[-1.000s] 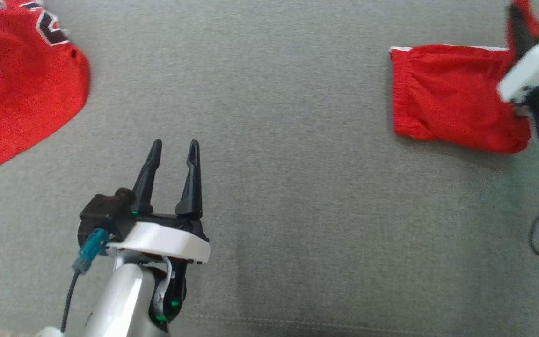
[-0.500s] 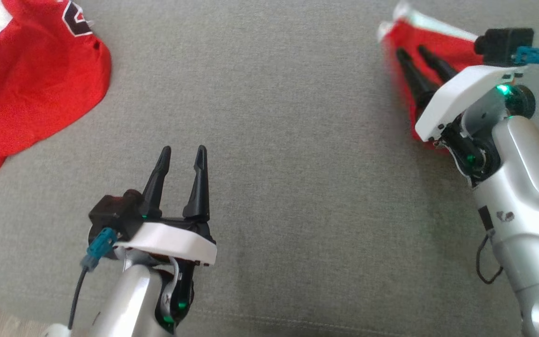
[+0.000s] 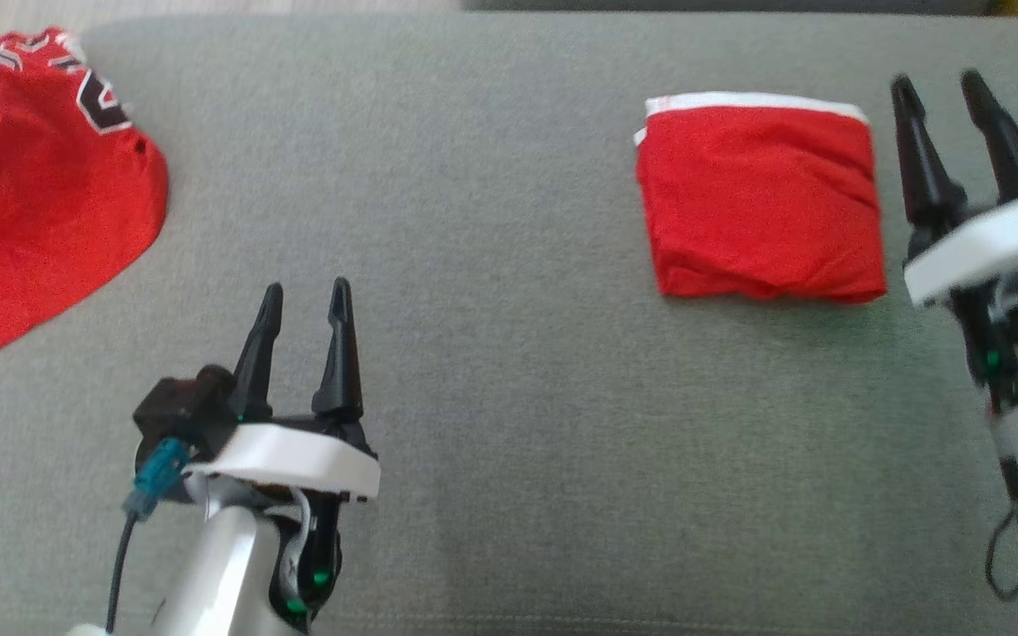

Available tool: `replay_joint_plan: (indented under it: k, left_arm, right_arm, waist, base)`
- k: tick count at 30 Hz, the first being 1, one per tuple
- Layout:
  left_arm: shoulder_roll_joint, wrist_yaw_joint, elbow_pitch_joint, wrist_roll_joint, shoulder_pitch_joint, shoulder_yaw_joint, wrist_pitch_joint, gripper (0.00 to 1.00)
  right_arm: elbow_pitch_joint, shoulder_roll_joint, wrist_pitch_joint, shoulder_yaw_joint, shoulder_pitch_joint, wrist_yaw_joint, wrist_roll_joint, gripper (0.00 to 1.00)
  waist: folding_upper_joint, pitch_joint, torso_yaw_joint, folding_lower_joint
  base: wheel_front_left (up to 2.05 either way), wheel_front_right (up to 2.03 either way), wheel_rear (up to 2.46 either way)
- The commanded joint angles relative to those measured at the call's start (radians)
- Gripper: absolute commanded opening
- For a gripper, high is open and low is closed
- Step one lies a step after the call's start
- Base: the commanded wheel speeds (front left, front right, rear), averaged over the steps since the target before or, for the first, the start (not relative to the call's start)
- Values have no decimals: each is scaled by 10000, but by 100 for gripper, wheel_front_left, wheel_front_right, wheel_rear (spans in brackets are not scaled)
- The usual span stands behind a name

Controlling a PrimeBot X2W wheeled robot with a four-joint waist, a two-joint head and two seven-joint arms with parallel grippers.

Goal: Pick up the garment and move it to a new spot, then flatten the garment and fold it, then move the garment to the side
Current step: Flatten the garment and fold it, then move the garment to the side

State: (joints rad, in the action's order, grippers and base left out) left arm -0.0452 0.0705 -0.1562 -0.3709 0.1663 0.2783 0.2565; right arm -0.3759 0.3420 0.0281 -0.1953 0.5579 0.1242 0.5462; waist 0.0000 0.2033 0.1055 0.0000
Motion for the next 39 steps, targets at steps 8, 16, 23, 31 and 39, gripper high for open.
replay_joint_plan:
  k: [8, 16, 23, 31, 39]
  left_arm:
    - [-51, 77, 260, 365, -540, -593, 53, 100]
    - [-51, 4, 835, 996, -1579, -913, 53, 100]
    - [-51, -314, 1405, 1664, -2580, -979, 53, 100]
    - [-51, -365, 1330, 1885, -2630, -926, 53, 100]
    - [-51, -417, 1142, 1945, -2534, -825, 53, 100]
  right_arm:
    - [898, -270, -2030, 510, -2048, 65, -1202, 100]
    - [1182, -1230, -2871, 895, -3985, 65, -2888, 100]
    - [1813, -1845, -2895, 1408, -5346, 65, -3591, 100]
    - [1996, -2257, -2897, 1686, -5812, 65, -3926, 100]
    - [1954, -2290, -2898, 1635, -5911, 65, -4262, 100]
  waist:
    - [0, -1055, -574, 0]
    - [0, -1782, -803, 0]
    - [0, -2225, -734, 0]
    - [0, -2423, -783, 0]
    - [0, -2482, -813, 0]
  base:
    - [0, 0, 0]
    - [0, 0, 0]
    - [0, 0, 0]
    - [0, 0, 0]
    - [0, 0, 0]
